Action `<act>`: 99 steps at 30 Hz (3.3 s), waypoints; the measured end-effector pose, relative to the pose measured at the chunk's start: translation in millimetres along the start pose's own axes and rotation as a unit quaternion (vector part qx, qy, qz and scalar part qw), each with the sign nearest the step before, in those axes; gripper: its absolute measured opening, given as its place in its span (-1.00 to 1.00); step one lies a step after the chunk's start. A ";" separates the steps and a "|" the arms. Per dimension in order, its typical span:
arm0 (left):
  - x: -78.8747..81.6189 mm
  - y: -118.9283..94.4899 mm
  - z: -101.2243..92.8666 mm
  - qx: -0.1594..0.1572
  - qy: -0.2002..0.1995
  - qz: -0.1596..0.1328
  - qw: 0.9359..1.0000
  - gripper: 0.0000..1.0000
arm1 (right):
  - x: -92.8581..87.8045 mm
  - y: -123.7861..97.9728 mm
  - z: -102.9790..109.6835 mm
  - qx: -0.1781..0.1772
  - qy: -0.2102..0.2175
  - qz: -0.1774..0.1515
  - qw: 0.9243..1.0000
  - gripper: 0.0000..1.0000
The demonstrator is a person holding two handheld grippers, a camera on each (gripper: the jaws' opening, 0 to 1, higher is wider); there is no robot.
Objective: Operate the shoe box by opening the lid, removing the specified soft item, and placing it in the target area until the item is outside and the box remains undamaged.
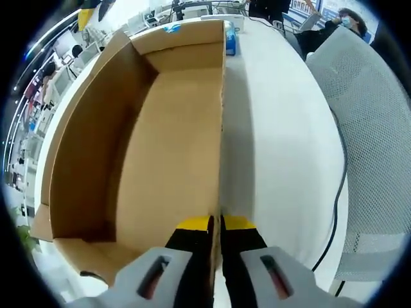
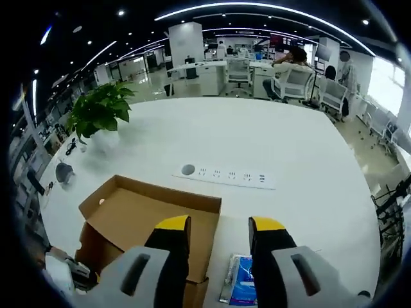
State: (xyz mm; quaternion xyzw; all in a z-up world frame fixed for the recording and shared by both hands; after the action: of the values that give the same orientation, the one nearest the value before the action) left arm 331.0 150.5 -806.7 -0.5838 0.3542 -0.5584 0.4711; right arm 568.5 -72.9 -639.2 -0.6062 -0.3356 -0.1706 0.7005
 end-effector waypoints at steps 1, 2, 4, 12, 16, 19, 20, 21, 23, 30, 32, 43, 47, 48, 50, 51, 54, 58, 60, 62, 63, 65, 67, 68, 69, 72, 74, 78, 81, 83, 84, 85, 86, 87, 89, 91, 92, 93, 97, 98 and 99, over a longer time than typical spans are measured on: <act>0.0 0.0 0.0 -0.001 -0.001 0.000 1.000 -0.93 | -0.1 0.8 0.3 0.001 0.001 0.001 1.000 -0.34; 0.0 0.0 0.1 -0.001 -0.002 0.000 1.000 -0.93 | -0.6 2.5 0.4 0.002 0.003 0.002 1.000 -0.34; 0.0 0.0 -0.1 -0.001 -0.001 0.000 1.000 -0.93 | -2.5 15.1 -1.7 0.009 0.004 0.010 1.000 -0.34; 0.2 0.3 0.0 -0.003 -0.001 0.000 1.000 -0.93 | -18.6 37.6 -12.7 -0.002 0.000 0.042 0.999 -0.44; 0.2 0.3 -0.5 -0.001 0.001 -0.001 1.000 -0.93 | -29.9 48.2 -18.5 -0.007 0.020 0.060 0.998 -0.45; 0.7 0.7 -0.3 -0.001 0.003 -0.001 1.000 -0.94 | -30.8 53.6 -21.9 -0.008 0.046 0.056 0.997 -0.36; 0.8 0.7 -0.3 -0.001 0.003 -0.001 1.000 -0.94 | -30.6 54.5 -22.5 -0.008 0.051 0.056 0.997 -0.35; 0.9 0.7 -0.3 -0.001 0.003 -0.001 1.000 -0.94 | -30.8 56.3 -22.1 -0.008 0.061 0.056 0.997 -0.35; 1.3 0.7 -0.4 -0.002 0.002 -0.001 1.000 -0.94 | -30.6 59.0 -19.9 -0.006 0.072 0.055 0.996 -0.35; 2.3 0.5 -0.1 -0.002 0.003 -0.001 1.000 -0.94 | -35.6 78.5 -8.2 -0.003 0.072 0.056 0.996 -0.42; 2.4 0.7 0.1 -0.003 0.003 -0.001 1.000 -0.94 | -40.0 90.8 -10.4 -0.007 0.071 0.059 0.996 -0.43; 3.3 0.8 -0.2 -0.002 0.010 -0.002 1.000 -0.94 | -46.4 113.7 -12.3 -0.016 0.059 0.088 0.994 -0.57; 3.0 0.5 0.0 -0.003 0.008 -0.002 1.000 -0.94 | -49.7 118.8 -14.1 -0.009 0.060 0.097 0.993 -0.75; 2.7 0.4 0.1 -0.003 0.009 -0.002 1.000 -0.94 | -49.9 119.4 -13.5 -0.006 0.064 0.098 0.993 -0.80; 2.0 0.2 0.3 -0.003 0.012 -0.003 1.000 -0.94 | -50.1 121.3 -10.9 -0.002 0.063 0.100 0.993 -0.79; 2.0 0.2 0.5 -0.003 0.012 -0.003 1.000 -0.94 | -51.0 121.9 -11.6 -0.006 0.053 0.102 0.993 -0.81; 1.3 0.2 0.6 -0.005 0.009 -0.002 1.000 -0.94 | -51.3 124.7 -9.5 -0.005 0.049 0.104 0.993 -0.88; 0.4 0.4 0.3 -0.002 0.014 -0.003 1.000 -0.94 | -54.2 128.8 -4.4 0.000 0.056 0.114 0.992 -0.96; 0.3 0.5 0.3 -0.002 0.015 -0.004 1.000 -0.94 | -58.4 130.3 -3.7 -0.005 0.053 0.117 0.992 -0.96; 0.2 0.5 0.2 -0.002 0.014 -0.004 1.000 -0.94 | -61.5 130.4 -5.2 -0.007 0.036 0.121 0.992 -1.00; 0.1 0.6 0.2 -0.002 0.013 -0.003 1.000 -0.94 | -59.9 129.5 -7.2 -0.013 0.041 0.114 0.993 -1.00; 0.2 0.9 0.0 -0.002 0.013 -0.003 1.000 -0.94 | -55.9 127.7 -8.1 -0.016 0.051 0.106 0.993 -1.00; 0.5 1.1 -0.4 -0.002 0.014 -0.003 1.000 -0.94 | -54.3 125.5 -8.1 -0.018 0.051 0.102 0.993 -1.00; 0.4 1.3 -0.5 -0.002 0.015 -0.003 1.000 -0.94 | -53.4 123.3 -8.0 -0.017 0.048 0.101 0.994 -1.00; 0.6 1.4 -0.6 -0.002 0.016 -0.004 1.000 -0.94 | -52.4 121.9 -8.2 -0.017 0.048 0.098 0.994 -1.00; 1.0 1.8 -1.0 -0.004 0.017 -0.005 1.000 -0.94 | -51.3 117.4 -7.5 -0.018 0.046 0.091 0.995 -1.00; 1.1 2.2 -1.2 -0.005 0.018 -0.005 1.000 -0.94 | -50.6 115.0 -8.7 -0.024 0.046 0.091 0.994 -1.00; 1.1 3.3 -1.4 -0.003 0.019 -0.005 1.000 -0.94 | -46.6 108.0 -8.3 -0.024 0.033 0.079 0.996 -1.00; 1.3 3.5 -1.4 -0.005 0.019 -0.006 1.000 -0.94 | -47.3 91.8 -2.4 -0.022 0.032 0.068 0.997 -1.00; 1.4 3.6 -1.4 -0.006 0.020 -0.006 1.000 -0.94 | -48.0 88.2 -3.1 -0.025 0.035 0.064 0.997 -1.00; 1.4 3.6 -1.3 -0.007 0.019 -0.005 1.000 -0.94 | -48.0 88.8 -4.3 -0.026 0.039 0.060 0.997 -1.00; 1.4 3.7 -1.2 -0.007 0.019 -0.005 1.000 -0.94 | -46.7 87.1 -5.0 -0.026 0.040 0.059 0.997 -1.00; 1.1 3.7 -1.2 -0.007 0.019 -0.005 1.000 -0.94 | -43.5 85.5 -6.8 -0.026 0.039 0.057 0.997 -1.00; 1.1 3.8 -1.2 -0.007 0.020 -0.005 1.000 -0.94 | -39.5 81.2 -7.1 -0.027 0.038 0.055 0.997 -1.00; 1.0 4.0 -0.9 -0.009 0.020 -0.005 1.000 -0.94 | -34.0 77.8 -8.8 -0.027 0.048 0.053 0.997 -1.00; 0.9 4.1 -0.2 -0.009 0.019 -0.005 1.000 -0.94 | -27.6 67.1 -5.1 -0.025 0.062 0.045 0.997 -1.00; 1.0 4.1 0.1 -0.009 0.019 -0.005 1.000 -0.94 | -26.8 65.3 -4.3 -0.024 0.061 0.044 0.997 -1.00; 1.0 4.2 0.5 -0.008 0.019 -0.005 1.000 -0.94 | -26.0 59.3 -1.1 -0.023 0.049 0.044 0.998 -1.00; 1.2 3.7 1.1 -0.007 0.018 -0.005 1.000 -0.94 | -23.9 43.1 8.0 -0.025 0.012 0.027 0.999 -1.00; 1.2 3.6 1.4 -0.007 0.016 -0.005 1.000 -0.94 | -25.3 37.3 10.7 -0.027 0.015 0.024 0.999 -1.00; 1.1 3.6 1.5 -0.008 0.016 -0.005 1.000 -0.94 | -24.8 34.7 11.2 -0.027 0.016 0.021 0.999 -1.00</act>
State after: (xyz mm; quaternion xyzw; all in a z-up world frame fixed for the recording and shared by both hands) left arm 333.0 148.5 -809.7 -0.5800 0.3632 -0.5672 0.4582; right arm 570.2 -59.1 -681.0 -0.6290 -0.3070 -0.1750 0.6925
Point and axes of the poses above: the point that each gripper's makers call its tool centre point, and the gripper's own axes: y roughly forward along the fingers, z roughly to its left, x roughly out of its top, the point moved 1 cm from there along -y, roughly backward along the fingers, and after that the axes turned 2 degrees about z, right-handed, at the moved point
